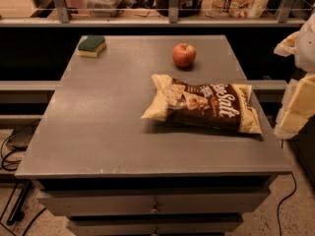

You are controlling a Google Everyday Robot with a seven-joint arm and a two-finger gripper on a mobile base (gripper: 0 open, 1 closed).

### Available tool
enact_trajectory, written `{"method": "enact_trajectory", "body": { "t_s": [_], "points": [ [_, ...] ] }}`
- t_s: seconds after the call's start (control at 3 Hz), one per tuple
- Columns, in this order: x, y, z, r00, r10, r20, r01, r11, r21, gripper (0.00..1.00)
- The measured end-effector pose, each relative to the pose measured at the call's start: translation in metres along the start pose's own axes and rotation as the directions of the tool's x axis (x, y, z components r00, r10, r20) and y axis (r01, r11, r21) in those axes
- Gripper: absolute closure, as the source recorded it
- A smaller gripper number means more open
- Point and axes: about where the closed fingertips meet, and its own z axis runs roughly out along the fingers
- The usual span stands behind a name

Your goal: Pick sponge

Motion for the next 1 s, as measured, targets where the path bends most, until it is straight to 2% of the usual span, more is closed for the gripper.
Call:
{"method": "enact_trajectory", "body": {
  "t_s": [0.33, 0.67, 1.0],
  "points": [
    [0.000, 0.000, 0.000, 1.000, 0.000, 0.000, 0.000, 1.0000, 0.000, 0.00],
    [-0.014, -0.004, 0.003, 0.995, 0.015, 0.100, -0.013, 0.9998, -0.015, 0.00],
    [-0.042, -0.014, 0.009, 0.959, 0.023, 0.284, -0.014, 0.9994, -0.033, 0.00]
  ]
}}
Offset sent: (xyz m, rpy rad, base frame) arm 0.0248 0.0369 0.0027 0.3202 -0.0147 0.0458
